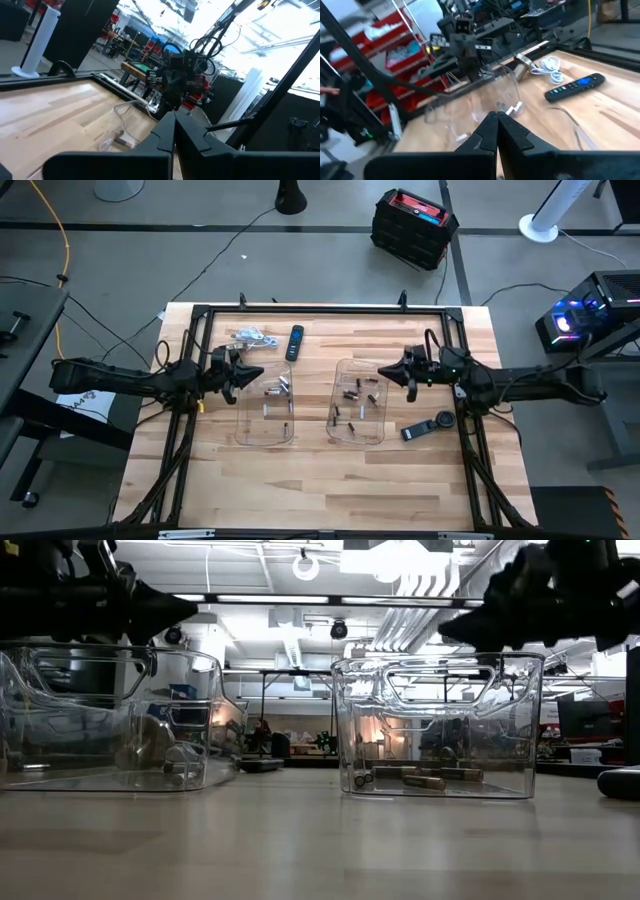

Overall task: Sort batteries
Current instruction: Return to Home Position

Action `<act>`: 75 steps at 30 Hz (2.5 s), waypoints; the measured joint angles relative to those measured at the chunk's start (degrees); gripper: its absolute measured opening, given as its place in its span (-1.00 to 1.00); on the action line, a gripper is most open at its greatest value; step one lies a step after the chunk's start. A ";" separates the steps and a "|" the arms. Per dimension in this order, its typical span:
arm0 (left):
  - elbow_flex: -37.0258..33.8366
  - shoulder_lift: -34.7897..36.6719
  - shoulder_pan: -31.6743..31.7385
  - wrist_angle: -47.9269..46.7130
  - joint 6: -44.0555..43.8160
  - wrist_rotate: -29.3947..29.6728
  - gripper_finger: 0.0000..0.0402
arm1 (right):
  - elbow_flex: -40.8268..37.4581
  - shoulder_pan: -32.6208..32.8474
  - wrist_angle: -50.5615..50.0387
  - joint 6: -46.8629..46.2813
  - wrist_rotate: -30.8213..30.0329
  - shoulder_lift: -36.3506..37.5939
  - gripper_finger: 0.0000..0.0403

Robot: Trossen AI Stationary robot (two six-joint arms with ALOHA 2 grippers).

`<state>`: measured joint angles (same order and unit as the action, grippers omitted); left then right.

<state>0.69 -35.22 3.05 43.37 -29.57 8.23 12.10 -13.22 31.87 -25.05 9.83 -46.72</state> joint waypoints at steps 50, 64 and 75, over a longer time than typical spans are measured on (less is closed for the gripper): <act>0.00 35.05 -0.51 -42.10 -0.27 -2.21 -1.00 | -8.29 2.93 -21.58 5.63 -8.18 46.69 -1.00; 0.00 34.98 -3.17 -42.07 -0.27 -2.14 -1.00 | -8.29 3.11 -26.19 5.63 -7.89 45.97 -1.00; 0.00 34.82 -3.15 -42.07 -0.26 -2.10 -1.00 | -8.29 3.11 -30.26 5.63 -7.87 45.95 -1.00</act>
<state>0.69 -0.40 -0.10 1.30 -29.82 6.13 3.81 -10.11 1.61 -19.42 1.96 -0.78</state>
